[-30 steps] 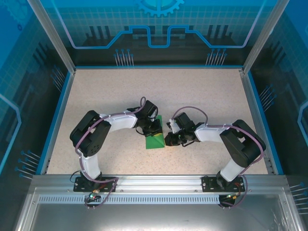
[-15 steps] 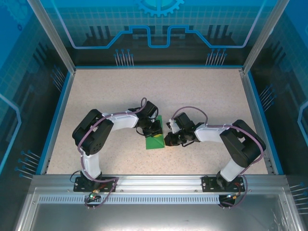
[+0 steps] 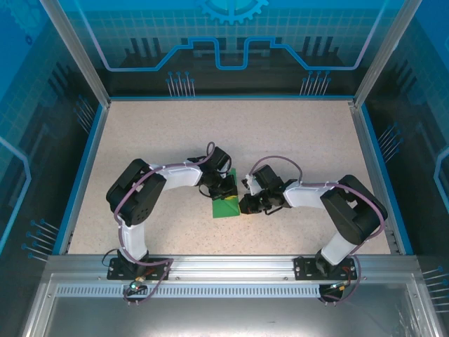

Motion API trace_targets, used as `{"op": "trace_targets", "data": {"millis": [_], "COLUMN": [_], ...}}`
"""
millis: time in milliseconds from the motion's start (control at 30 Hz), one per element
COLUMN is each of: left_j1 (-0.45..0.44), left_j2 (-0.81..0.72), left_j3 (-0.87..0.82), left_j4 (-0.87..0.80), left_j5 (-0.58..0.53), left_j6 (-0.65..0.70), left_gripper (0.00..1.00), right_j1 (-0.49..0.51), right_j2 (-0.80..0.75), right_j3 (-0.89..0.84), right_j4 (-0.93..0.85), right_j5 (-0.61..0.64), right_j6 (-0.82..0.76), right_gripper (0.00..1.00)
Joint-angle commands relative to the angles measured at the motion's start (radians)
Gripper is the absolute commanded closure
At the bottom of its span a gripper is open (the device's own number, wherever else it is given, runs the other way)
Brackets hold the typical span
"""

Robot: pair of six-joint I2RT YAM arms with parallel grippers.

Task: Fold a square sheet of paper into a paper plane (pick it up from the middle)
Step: Fold the triangle a second time at the center of the table.

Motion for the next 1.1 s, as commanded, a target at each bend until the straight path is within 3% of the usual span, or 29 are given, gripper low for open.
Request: {"op": "trace_targets", "data": {"millis": [0, 333, 533, 1067], "left_j1": [0.007, 0.007, 0.006, 0.007], "left_j2": [0.02, 0.028, 0.025, 0.043], "left_j3": [0.025, 0.032, 0.031, 0.042], "left_j4": [-0.004, -0.013, -0.013, -0.016], "left_j5": [0.024, 0.027, 0.03, 0.029], "left_j6": [0.028, 0.04, 0.043, 0.049], "left_gripper": [0.92, 0.92, 0.92, 0.92], "right_j1": [-0.004, -0.013, -0.002, 0.018], "right_j2": [-0.043, -0.115, -0.072, 0.008], "right_j3": [-0.01, -0.015, -0.027, -0.027], "right_j4": [-0.037, -0.009, 0.091, 0.089], "right_j5": [0.007, -0.012, -0.049, -0.03], "right_j6": [-0.02, 0.011, 0.052, 0.032], "right_gripper": [0.93, 0.93, 0.93, 0.94]}}
